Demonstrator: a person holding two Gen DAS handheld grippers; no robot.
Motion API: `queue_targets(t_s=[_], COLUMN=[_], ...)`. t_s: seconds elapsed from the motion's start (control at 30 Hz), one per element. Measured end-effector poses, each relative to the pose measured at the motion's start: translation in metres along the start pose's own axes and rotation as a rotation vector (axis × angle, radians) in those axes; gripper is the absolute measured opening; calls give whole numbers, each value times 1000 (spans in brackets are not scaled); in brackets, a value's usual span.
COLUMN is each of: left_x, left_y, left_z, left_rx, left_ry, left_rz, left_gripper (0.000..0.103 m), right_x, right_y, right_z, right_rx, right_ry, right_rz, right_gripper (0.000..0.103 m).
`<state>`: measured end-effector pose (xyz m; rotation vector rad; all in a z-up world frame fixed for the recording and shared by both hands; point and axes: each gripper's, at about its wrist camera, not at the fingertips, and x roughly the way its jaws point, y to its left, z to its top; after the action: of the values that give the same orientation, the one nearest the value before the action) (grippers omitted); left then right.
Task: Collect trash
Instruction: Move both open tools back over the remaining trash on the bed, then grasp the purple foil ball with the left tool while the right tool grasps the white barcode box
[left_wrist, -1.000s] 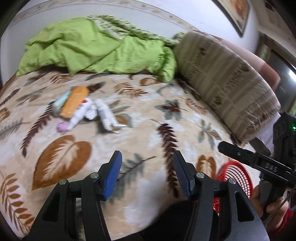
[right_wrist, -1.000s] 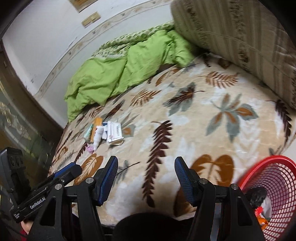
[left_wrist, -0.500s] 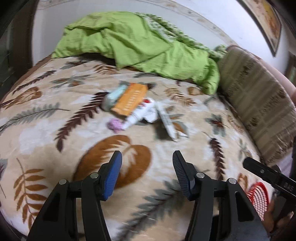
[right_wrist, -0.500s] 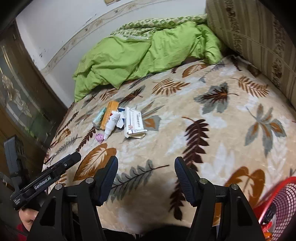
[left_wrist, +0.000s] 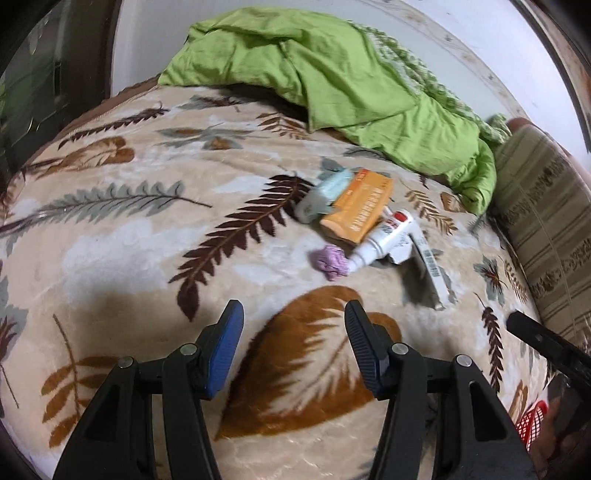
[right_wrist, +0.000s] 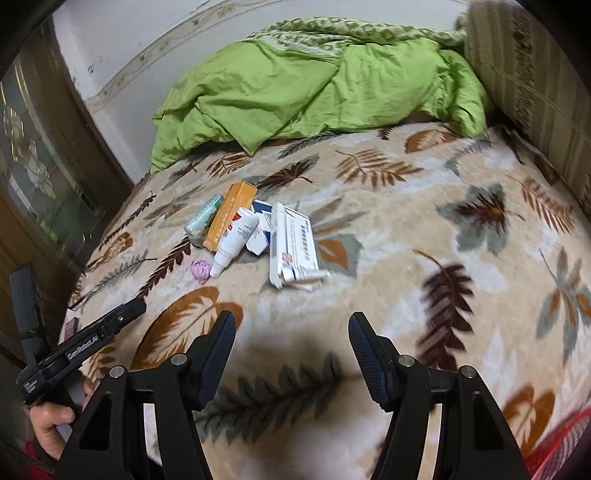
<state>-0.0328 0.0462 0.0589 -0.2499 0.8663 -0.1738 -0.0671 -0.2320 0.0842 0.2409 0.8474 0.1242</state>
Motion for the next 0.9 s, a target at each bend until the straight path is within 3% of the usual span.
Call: queue_targets(t_s=[0.2, 0.37, 0.4, 0.43, 0.5, 0.6, 0.73, 0.9], left_x=[7, 14, 16, 19, 25, 39, 58, 78], left_y=[4, -1, -4, -7, -13, -21, -33, -38], left_z=[4, 7, 7, 8, 11, 17, 22, 29], left_rx=[-10, 7, 17, 27, 39, 30, 39, 26], left_ry=[-4, 5, 8, 9, 12, 29, 48, 63], left_rz=[-6, -16, -18, -22, -26, -54, -62, -50], left_gripper=[56, 56, 56, 56, 56, 56, 55, 41], right_x=[58, 98, 103, 107, 111, 101, 84, 73], right_y=[26, 44, 44, 42, 35, 24, 6, 5], right_z=[30, 38, 38, 36, 32, 33, 30, 29], right_rx=[-77, -183, -188, -191, -179, -148, -49, -18], right_ry=[43, 56, 59, 62, 80, 40, 17, -13], right_rz=[-58, -186, -205, -231, -236, -256, -208, -164], right_gripper=[67, 67, 62, 45, 26, 19, 14, 14])
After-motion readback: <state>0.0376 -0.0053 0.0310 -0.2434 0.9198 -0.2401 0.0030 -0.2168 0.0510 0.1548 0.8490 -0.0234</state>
